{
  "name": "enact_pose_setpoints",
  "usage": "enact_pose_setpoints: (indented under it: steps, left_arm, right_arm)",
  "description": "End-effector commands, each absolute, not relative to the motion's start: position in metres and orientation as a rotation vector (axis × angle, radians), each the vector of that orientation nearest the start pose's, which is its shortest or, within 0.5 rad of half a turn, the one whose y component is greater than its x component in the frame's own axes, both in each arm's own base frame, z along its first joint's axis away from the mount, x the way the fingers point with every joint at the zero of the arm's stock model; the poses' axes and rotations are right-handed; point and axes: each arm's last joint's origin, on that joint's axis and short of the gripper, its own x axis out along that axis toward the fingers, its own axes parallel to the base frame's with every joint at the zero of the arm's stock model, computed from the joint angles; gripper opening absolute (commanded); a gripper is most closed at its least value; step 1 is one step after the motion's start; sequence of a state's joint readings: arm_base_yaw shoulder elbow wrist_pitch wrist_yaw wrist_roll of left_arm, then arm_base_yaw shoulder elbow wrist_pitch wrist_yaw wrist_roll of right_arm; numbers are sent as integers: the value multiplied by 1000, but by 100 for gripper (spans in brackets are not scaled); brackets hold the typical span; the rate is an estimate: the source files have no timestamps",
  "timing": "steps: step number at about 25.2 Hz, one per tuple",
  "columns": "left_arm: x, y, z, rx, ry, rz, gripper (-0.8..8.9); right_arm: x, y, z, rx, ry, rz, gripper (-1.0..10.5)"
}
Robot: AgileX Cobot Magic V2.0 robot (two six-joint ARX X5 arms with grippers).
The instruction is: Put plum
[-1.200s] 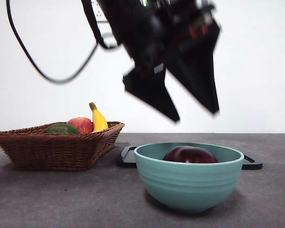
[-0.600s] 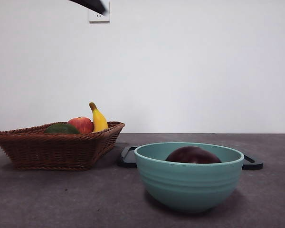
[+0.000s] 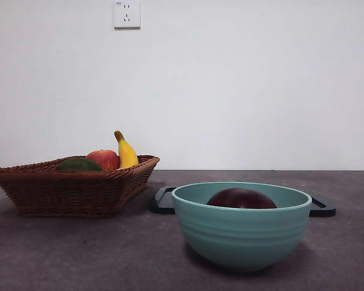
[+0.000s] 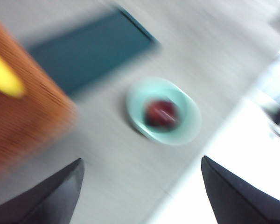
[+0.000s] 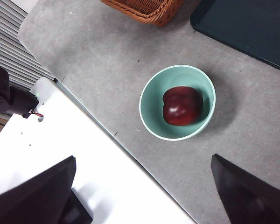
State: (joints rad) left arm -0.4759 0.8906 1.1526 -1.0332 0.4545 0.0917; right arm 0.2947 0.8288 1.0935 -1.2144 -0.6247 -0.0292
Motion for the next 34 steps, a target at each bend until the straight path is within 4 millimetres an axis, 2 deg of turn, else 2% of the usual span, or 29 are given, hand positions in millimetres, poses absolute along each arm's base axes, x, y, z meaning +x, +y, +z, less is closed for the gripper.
enact_pose_setpoints:
  steps: [1, 6, 24, 28, 34]
  left_arm:
    - [110, -75, 350, 48, 828, -1038, 404]
    - [94, -70, 330, -10, 927, -1151, 402]
    - [89, -68, 333, -3, 891, -1157, 402]
    - [89, -68, 333, -3, 891, -1157, 402]
    - [89, -68, 333, -2, 887, -1157, 402]
  right_arm:
    - [107, 51, 351, 119, 928, 874, 464]
    - [107, 51, 351, 119, 929, 874, 464]
    - [108, 51, 350, 122, 939, 867, 463]
    - [116, 52, 347, 100, 966, 817, 463]
    - [141, 59, 335, 64, 1048, 742, 421]
